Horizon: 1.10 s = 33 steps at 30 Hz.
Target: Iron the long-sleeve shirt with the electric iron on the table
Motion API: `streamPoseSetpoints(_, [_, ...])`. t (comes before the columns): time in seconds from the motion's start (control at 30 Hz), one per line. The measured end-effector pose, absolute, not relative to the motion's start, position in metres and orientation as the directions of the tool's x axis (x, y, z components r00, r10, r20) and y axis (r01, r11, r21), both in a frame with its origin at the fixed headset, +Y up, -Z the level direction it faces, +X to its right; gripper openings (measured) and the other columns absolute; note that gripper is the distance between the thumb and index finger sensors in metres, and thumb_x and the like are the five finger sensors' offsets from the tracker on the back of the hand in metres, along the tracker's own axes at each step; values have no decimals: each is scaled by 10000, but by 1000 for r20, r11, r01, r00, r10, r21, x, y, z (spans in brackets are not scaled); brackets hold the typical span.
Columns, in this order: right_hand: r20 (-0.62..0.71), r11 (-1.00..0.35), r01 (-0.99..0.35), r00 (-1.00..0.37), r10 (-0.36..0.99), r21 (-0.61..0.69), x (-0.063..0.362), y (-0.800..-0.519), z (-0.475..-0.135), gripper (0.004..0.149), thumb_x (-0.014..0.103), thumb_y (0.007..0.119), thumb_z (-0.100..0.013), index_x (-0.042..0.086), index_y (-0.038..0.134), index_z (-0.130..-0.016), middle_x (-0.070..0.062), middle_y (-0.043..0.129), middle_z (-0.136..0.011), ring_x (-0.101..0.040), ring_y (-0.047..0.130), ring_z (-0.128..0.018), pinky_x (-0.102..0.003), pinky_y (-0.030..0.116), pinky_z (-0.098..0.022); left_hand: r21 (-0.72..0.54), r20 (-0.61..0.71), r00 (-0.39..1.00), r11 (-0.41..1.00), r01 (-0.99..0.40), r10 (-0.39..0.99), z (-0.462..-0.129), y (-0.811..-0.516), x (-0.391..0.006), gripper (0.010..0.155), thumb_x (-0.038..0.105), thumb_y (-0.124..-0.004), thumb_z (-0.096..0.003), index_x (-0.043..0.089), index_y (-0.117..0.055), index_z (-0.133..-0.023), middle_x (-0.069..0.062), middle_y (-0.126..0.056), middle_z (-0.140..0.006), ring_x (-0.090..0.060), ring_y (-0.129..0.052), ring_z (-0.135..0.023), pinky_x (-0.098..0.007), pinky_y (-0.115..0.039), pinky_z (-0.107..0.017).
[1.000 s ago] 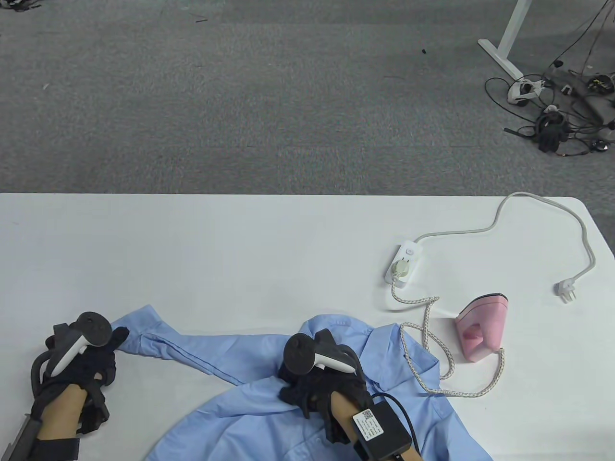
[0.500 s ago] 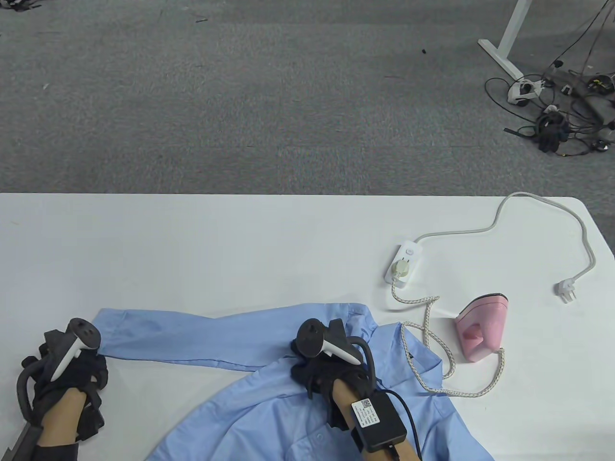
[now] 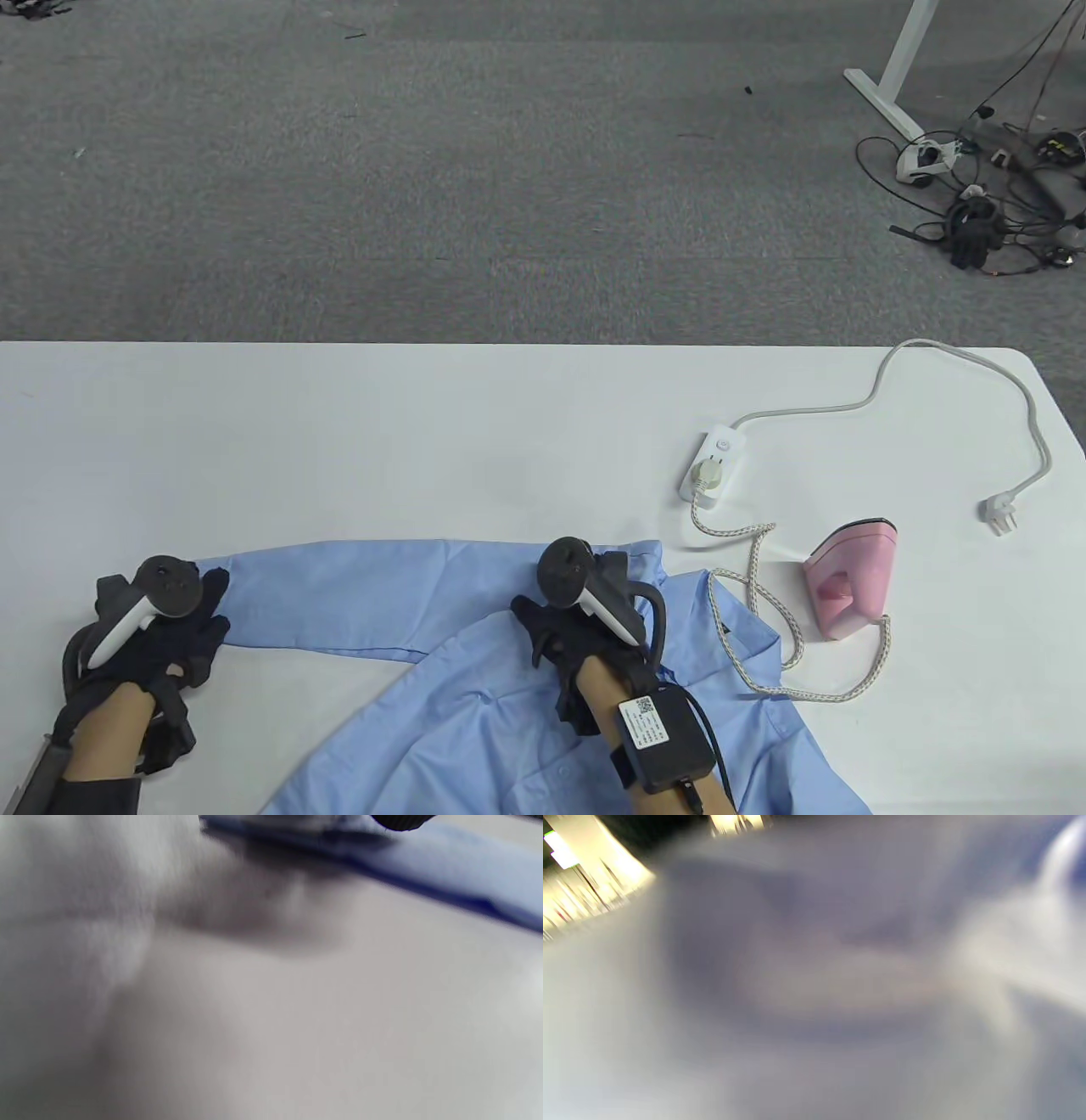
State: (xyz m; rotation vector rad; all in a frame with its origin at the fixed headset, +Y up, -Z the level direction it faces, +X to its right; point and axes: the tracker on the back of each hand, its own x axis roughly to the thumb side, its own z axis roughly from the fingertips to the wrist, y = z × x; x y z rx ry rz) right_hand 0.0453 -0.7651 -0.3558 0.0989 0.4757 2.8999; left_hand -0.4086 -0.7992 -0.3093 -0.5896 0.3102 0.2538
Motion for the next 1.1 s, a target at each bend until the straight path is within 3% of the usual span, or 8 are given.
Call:
streamPoseSetpoints(0.1, [-4,-880,-63,-998,69,471,45,-787,-365,898,604,667,-424,117,235,-1043,-219,165,-1049,-508,289,-972,-711,430,-610,-535,-368,925,791,-297,98,-309,-803,-410,646,527,-537,-499,521,-160,-1024,128,-11,-1177,-187,95,-1105,-552,90,-686])
streamPoseSetpoints(0.3, [8,-787,-115,-989,150,606,71,-792,-375,982,579,741,-406,169,93,-1019,-131,-31,-1017,-423,25,-967,-679,241,-639,-532,-379,920,792,-300,94,-310,-807,-410,647,567,-535,-488,553,-140,-1001,146,0,-1164,-207,81,-1109,-560,76,-690])
streamPoseSetpoints(0.47, [254,-946,-160,-938,235,283,44,-762,-337,760,451,710,-440,133,350,-1029,-168,205,-1052,-470,176,-973,-732,316,-598,-532,-381,921,796,-289,80,-311,-807,-408,648,562,-534,-491,539,-136,-1001,131,3,-1163,-210,78,-1109,-560,73,-691])
streamPoseSetpoints(0.67, [588,-910,1,-763,267,415,-31,-762,-271,674,473,693,-431,170,520,-1008,-136,386,-1070,-430,313,-1014,-729,323,-625,-539,-383,922,796,-275,59,-312,-808,-407,647,564,-529,-490,538,-129,-999,129,5,-1163,-209,80,-1108,-560,71,-691])
streamPoseSetpoints(0.83, [611,-810,80,-701,369,581,-42,-772,-254,642,478,662,-438,148,574,-981,-151,478,-1030,-435,396,-955,-706,442,-605,-539,-386,921,797,-271,53,-311,-807,-406,647,570,-525,-489,538,-126,-997,128,6,-1163,-210,77,-1109,-561,67,-693])
streamPoseSetpoints(0.93, [544,-703,7,-639,544,711,-35,-760,-254,542,464,652,-446,133,850,-827,-141,844,-866,-388,755,-832,-677,625,-555,-540,-388,920,798,-270,49,-312,-807,-406,647,571,-522,-489,537,-123,-996,125,4,-1162,-211,73,-1111,-562,65,-694])
streamPoseSetpoints(1.0, [373,-494,13,-674,638,869,-27,-768,-255,544,440,646,-474,98,834,-852,-162,818,-890,-390,718,-860,-659,542,-598,-539,-391,919,798,-268,45,-312,-807,-405,647,571,-521,-488,535,-123,-997,123,4,-1162,-213,70,-1111,-563,63,-694])
streamPoseSetpoints(1.1, [409,-562,-28,-655,635,827,-22,-768,-258,538,453,646,-467,117,837,-841,-131,824,-883,-352,727,-861,-614,547,-601,-539,-391,919,799,-266,43,-312,-807,-406,647,573,-521,-488,536,-123,-997,123,3,-1164,-214,68,-1112,-563,63,-695])
